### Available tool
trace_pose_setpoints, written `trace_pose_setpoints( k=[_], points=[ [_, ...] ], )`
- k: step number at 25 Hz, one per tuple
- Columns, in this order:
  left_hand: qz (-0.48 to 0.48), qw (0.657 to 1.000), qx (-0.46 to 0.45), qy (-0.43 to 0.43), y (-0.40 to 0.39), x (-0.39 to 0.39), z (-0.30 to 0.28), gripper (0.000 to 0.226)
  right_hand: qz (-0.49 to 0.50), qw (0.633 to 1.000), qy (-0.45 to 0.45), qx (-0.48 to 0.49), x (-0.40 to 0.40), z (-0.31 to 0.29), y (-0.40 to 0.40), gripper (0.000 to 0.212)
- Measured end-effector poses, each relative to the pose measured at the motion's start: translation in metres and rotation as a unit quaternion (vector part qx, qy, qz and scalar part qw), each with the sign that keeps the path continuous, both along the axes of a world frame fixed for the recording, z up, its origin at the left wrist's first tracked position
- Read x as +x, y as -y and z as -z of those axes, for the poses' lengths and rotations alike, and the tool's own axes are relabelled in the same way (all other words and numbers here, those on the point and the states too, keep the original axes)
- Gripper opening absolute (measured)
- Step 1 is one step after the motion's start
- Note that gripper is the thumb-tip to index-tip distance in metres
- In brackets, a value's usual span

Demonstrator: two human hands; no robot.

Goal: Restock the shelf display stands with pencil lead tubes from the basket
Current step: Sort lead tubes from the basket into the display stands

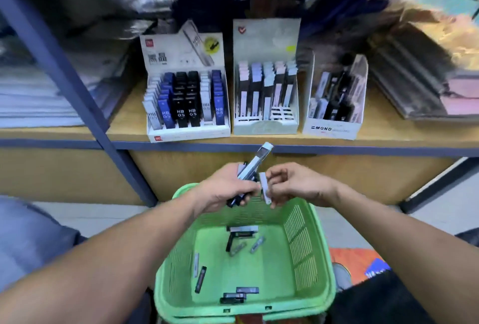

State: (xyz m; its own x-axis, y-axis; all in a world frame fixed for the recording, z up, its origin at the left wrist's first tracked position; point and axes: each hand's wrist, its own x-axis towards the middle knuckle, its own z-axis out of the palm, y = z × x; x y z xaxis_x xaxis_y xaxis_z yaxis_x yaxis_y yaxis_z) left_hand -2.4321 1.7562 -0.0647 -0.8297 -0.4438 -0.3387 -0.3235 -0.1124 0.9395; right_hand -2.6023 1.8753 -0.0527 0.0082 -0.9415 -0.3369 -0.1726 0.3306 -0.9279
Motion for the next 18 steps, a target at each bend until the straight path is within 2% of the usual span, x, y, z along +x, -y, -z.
trace_pose_setpoints(
  k=[4, 6, 10, 13, 14, 16, 18],
  points=[
    [0.004, 0.998, 0.003, -0.056, 0.017, -0.016, -0.074, 0.013, 0.011, 0.998, 0.021, -0.053, -0.020, -0.061, -0.002, 0.014],
    [-0.004, 0.996, 0.000, -0.095, 0.023, -0.025, -0.106, 0.006, 0.021, 0.996, 0.012, -0.089, -0.030, -0.088, 0.000, 0.019],
    [-0.021, 0.992, 0.006, -0.126, 0.029, -0.058, -0.143, 0.013, 0.135, 0.966, -0.106, -0.191, -0.054, -0.125, 0.012, 0.019],
    [-0.031, 0.992, -0.005, -0.123, 0.034, -0.089, -0.152, 0.026, 0.186, 0.946, -0.155, -0.214, -0.078, -0.142, 0.021, 0.026],
    [-0.040, 0.992, -0.029, -0.119, 0.036, -0.098, -0.153, 0.029, 0.192, 0.946, -0.154, -0.211, -0.087, -0.147, 0.024, 0.032],
    [-0.063, 0.988, -0.085, -0.117, 0.040, -0.115, -0.152, 0.026, 0.197, 0.956, -0.093, -0.196, -0.106, -0.157, 0.029, 0.038],
    [-0.081, 0.981, -0.125, -0.122, 0.041, -0.124, -0.149, 0.021, 0.202, 0.962, -0.051, -0.177, -0.121, -0.165, 0.031, 0.031]
  ],
)
